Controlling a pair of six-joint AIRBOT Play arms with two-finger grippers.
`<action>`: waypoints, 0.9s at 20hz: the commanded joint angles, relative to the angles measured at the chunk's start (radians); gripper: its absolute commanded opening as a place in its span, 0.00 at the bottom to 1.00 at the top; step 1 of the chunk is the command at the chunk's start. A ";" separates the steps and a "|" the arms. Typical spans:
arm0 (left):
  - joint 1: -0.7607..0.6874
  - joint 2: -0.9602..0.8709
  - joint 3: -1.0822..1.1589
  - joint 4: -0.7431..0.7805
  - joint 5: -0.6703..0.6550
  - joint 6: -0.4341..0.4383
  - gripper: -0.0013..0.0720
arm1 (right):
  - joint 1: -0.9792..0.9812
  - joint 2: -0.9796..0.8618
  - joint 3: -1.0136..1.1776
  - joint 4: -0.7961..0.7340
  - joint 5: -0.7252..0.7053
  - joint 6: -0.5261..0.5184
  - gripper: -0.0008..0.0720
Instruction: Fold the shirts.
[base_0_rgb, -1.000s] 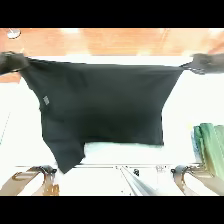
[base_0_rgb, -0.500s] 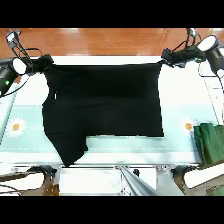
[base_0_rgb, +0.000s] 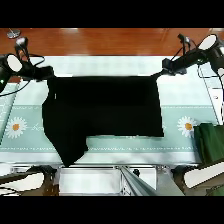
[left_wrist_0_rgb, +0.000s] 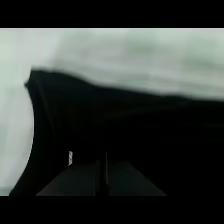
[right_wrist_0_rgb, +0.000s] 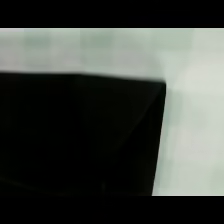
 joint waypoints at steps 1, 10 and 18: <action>0.002 -0.011 -0.077 0.000 -0.110 0.096 0.04 | 0.002 0.003 -0.113 -0.039 0.019 -0.022 0.05; 0.050 -0.081 -0.043 0.008 -0.327 0.050 0.97 | -0.043 0.027 -0.148 0.038 0.118 0.000 0.86; 0.333 0.209 -0.333 -0.201 -0.563 0.129 0.97 | -0.201 0.513 -0.565 0.051 -0.025 -0.056 0.86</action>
